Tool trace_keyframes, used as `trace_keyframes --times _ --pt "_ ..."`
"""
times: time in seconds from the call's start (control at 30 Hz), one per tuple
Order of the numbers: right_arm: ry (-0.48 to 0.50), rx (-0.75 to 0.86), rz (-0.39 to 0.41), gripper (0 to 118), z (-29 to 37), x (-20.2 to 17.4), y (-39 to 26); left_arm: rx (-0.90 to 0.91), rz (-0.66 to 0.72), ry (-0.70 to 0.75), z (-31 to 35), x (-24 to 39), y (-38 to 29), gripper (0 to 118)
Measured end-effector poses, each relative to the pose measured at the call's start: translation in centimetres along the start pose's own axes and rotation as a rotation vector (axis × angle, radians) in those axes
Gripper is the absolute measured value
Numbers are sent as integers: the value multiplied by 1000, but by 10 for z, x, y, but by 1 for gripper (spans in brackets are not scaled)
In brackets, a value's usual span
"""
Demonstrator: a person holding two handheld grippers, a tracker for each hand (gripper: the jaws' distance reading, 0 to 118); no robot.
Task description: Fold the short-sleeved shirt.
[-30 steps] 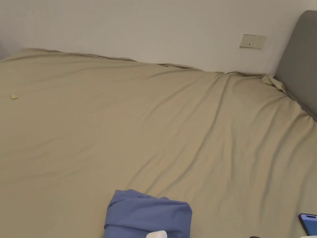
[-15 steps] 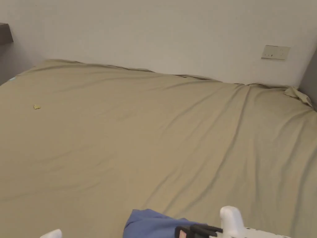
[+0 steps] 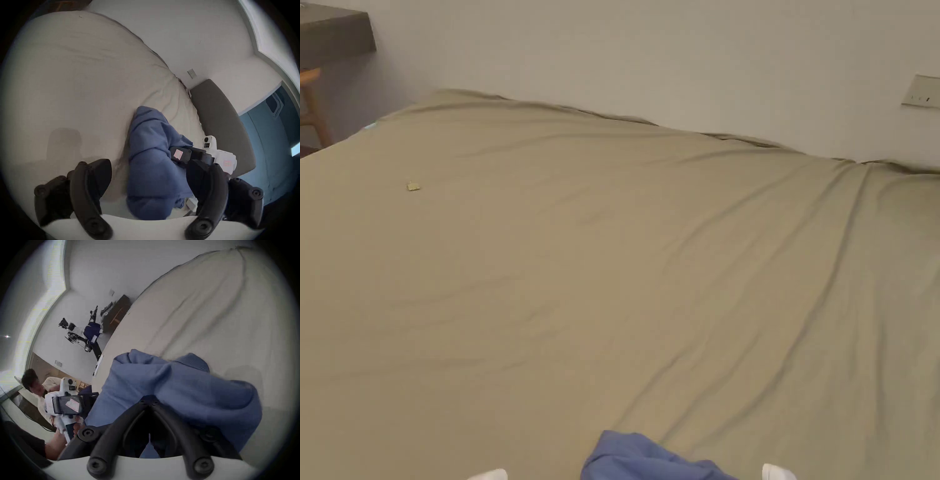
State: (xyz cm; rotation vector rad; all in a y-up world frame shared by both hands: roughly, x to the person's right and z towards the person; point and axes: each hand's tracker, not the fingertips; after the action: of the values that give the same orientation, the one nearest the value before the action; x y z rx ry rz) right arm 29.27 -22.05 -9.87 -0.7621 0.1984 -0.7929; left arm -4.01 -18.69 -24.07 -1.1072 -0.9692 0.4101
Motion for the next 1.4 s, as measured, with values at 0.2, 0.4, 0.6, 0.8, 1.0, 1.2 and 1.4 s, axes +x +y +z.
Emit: trace_keyframes --times 0.2,0.4,0.6,0.8,1.0,1.2,1.4 --pt "18 -3 -10 2 1 1 1 -167 160 -145 -44 0 -5 98" --pt "67 26 -72 2 7 7 0 -83 292 -214 -23 -37 -33 30" --pt "2 68 13 2 27 -16 2 2 146 -132 2 -19 -25 30" --pt "-38 135 127 2 67 -53 9 166 56 -13 101 -72 37 30" --pt "-102 155 195 2 86 -80 2 267 74 181 222 -157 109 30" --pt "-160 153 157 2 82 -95 -17 290 139 462 281 -234 149 30" --pt "-205 130 172 2 85 -113 -31 218 277 766 276 -254 142 116"
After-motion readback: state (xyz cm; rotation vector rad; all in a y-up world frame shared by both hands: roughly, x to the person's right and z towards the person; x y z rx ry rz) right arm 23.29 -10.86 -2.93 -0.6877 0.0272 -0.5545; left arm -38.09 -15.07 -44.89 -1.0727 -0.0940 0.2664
